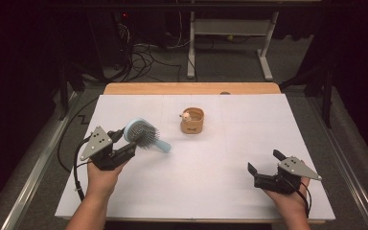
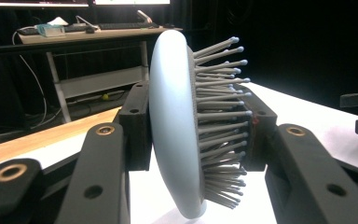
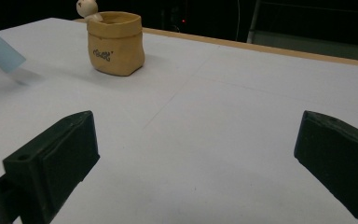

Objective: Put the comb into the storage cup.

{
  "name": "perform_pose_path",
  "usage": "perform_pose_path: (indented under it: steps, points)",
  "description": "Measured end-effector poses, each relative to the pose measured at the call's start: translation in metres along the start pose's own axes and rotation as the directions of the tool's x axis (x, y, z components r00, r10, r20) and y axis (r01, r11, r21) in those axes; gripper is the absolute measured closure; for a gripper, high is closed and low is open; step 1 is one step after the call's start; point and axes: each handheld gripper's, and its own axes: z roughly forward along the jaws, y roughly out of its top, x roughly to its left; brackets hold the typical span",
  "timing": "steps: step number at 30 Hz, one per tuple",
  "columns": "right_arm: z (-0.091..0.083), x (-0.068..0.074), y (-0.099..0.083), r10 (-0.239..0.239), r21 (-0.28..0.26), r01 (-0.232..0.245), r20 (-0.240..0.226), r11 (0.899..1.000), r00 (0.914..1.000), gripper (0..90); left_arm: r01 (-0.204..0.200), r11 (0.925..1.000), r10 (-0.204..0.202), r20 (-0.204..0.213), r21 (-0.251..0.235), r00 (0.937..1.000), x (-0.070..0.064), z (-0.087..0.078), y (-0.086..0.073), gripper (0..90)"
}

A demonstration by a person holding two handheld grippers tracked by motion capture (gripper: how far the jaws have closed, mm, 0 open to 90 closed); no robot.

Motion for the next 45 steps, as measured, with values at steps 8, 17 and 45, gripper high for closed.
perform_pose_path:
  steps: [8,17,45]
  points:
    - [0.006,0.002,0.0,0.01,-0.006,-0.01,-0.008,1.0,0.9999,0.2,-0.003,0.9999,0.004,0.004,-0.015,1.0,-0.005,0.0,0.002,56.0]
    - [0.008,0.0,-0.001,0.021,-0.002,-0.021,-0.013,1.0,0.9997,0.1,0.004,0.9986,-0.004,0.002,-0.052,1.0,-0.008,-0.002,0.006,56.1]
    - [0.01,0.001,-0.001,0.023,-0.006,-0.023,-0.024,1.0,0.9995,0.1,0.021,0.9965,-0.019,0.024,-0.08,0.9995,-0.013,0.025,0.028,56.1]
